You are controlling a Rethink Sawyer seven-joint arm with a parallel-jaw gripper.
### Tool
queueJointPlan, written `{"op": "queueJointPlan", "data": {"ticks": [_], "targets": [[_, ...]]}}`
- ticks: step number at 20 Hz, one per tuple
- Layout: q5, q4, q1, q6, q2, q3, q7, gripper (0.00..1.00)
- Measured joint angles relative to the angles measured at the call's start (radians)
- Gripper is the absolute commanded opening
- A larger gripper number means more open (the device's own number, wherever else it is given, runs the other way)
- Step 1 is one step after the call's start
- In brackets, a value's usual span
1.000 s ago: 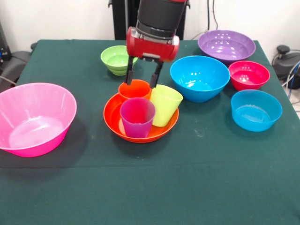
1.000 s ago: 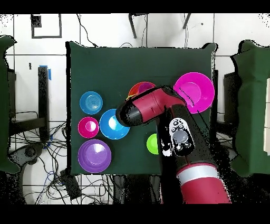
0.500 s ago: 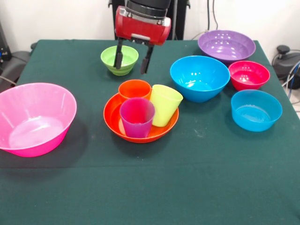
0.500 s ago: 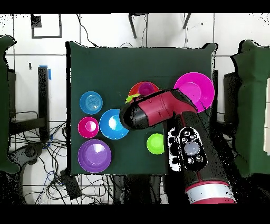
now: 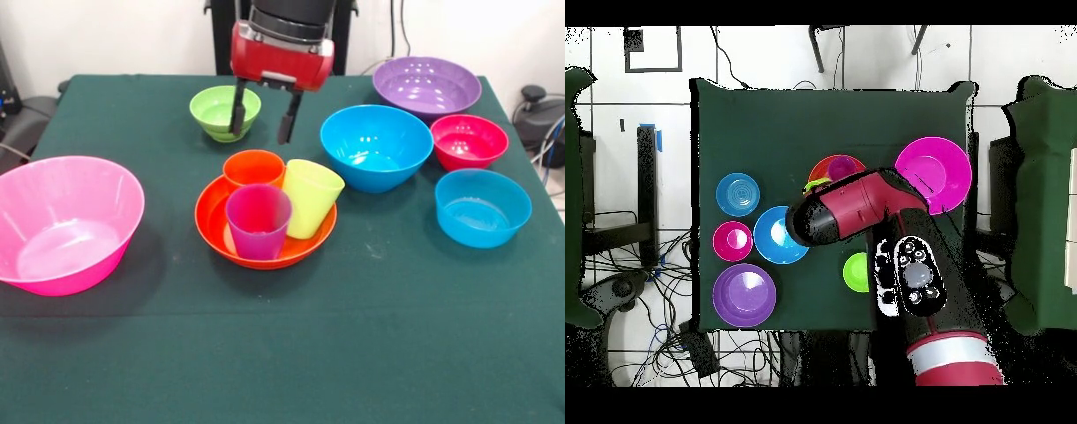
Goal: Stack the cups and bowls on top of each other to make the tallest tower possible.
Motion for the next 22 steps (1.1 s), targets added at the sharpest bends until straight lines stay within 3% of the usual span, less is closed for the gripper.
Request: {"op": "queueJointPlan", "data": {"ticks": [22], "targets": [[0.028, 0.0, 0.065, -0.002, 0.051, -0.018, 0.0, 1.0]]}}
